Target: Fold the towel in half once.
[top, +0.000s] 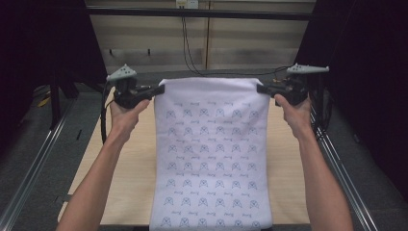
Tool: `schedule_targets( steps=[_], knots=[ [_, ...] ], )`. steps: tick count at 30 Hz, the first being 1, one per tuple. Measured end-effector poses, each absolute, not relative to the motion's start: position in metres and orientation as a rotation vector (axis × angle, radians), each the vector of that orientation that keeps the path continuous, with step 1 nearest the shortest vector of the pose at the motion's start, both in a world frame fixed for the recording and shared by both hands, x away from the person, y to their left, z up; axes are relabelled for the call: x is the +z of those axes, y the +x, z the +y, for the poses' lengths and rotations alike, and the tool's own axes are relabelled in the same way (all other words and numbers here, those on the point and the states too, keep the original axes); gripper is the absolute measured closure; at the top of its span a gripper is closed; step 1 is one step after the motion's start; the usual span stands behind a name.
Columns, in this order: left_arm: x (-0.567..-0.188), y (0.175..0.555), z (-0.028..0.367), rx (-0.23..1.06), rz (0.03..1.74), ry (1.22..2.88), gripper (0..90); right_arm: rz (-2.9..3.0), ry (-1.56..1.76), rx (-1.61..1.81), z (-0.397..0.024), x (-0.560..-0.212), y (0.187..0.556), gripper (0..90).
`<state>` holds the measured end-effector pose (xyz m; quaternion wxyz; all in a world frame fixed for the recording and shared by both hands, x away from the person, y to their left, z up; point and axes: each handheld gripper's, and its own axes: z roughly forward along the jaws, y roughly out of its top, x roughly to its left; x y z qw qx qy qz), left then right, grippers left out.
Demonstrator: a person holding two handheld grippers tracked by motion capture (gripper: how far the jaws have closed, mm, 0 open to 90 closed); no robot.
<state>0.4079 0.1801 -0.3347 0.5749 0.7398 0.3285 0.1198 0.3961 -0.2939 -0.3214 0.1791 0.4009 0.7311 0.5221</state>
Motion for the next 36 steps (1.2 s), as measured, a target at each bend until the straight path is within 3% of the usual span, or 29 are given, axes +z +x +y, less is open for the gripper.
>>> schedule_targets(
  steps=[10,22,29,36],
  knots=[
    [-0.399,0.323,0.196,0.150,0.699,1.871,87.2,2.181,1.161,1.463,-0.298,-0.384,0.302,85.9],
    [-0.462,0.233,0.212,-0.043,0.763,1.962,87.2,2.449,1.155,1.369,-0.287,-0.444,0.204,86.2],
    [-0.487,0.227,0.197,-0.096,0.765,2.135,87.2,2.619,1.187,1.169,-0.273,-0.476,0.184,86.1],
    [-0.496,0.244,0.193,-0.054,0.811,2.186,87.2,2.663,1.234,1.124,-0.269,-0.492,0.202,86.4]
  ],
)
